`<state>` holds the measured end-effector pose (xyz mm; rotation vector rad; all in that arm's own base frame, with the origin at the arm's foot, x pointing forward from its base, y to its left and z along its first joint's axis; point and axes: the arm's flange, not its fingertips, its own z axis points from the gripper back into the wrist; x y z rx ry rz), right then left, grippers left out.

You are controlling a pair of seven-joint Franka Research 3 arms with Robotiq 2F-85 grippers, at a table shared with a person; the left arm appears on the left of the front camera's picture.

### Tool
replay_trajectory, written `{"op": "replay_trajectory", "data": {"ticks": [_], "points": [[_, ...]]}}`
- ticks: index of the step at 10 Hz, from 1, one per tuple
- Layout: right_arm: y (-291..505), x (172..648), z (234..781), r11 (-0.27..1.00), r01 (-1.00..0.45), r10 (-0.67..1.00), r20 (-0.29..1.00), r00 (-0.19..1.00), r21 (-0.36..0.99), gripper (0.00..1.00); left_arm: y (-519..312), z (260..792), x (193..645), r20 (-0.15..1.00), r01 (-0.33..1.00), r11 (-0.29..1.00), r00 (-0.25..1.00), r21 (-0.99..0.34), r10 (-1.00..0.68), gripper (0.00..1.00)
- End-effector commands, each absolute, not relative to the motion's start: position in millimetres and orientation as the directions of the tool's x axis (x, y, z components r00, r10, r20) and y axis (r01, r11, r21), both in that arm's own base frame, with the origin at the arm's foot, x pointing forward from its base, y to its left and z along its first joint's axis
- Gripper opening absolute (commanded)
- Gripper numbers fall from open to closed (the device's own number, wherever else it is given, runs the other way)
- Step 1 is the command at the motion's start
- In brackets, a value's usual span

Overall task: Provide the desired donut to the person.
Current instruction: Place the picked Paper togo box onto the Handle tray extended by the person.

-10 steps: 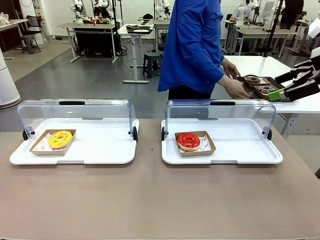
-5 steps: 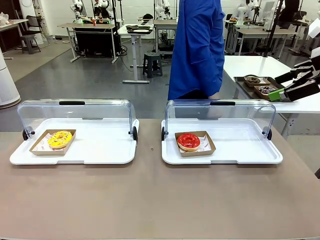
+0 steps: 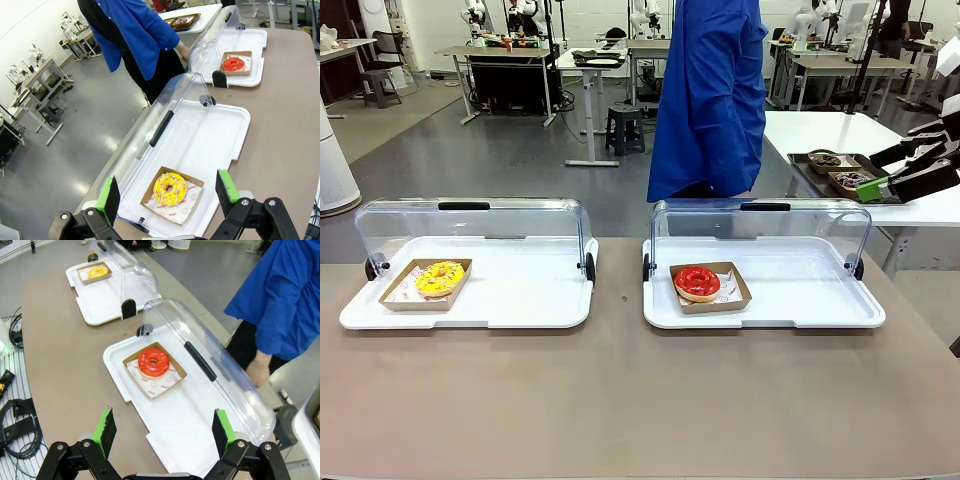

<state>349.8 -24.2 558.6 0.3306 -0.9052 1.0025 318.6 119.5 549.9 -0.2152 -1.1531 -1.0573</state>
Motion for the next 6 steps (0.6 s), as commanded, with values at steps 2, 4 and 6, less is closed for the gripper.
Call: {"op": "replay_trajectory", "data": {"ticks": [2,4,6], "points": [[-24.6,349.5,559.2,0.518,-0.843,0.581,0.782,0.224,-0.144,1.00,119.6,548.9,319.1,0.830,0.769,0.531,0.001,0.356,-0.558,1.00],[-24.6,349.5,559.2,0.518,-0.843,0.581,0.782,0.224,-0.144,1.00,119.6,548.9,319.1,0.830,0.769,0.531,0.001,0.356,-0.558,1.00],[-24.6,349.5,559.2,0.518,-0.843,0.581,0.782,0.224,-0.144,1.00,119.6,548.9,319.1,0.830,0.769,0.531,0.001,0.356,-0.558,1.00]]}}
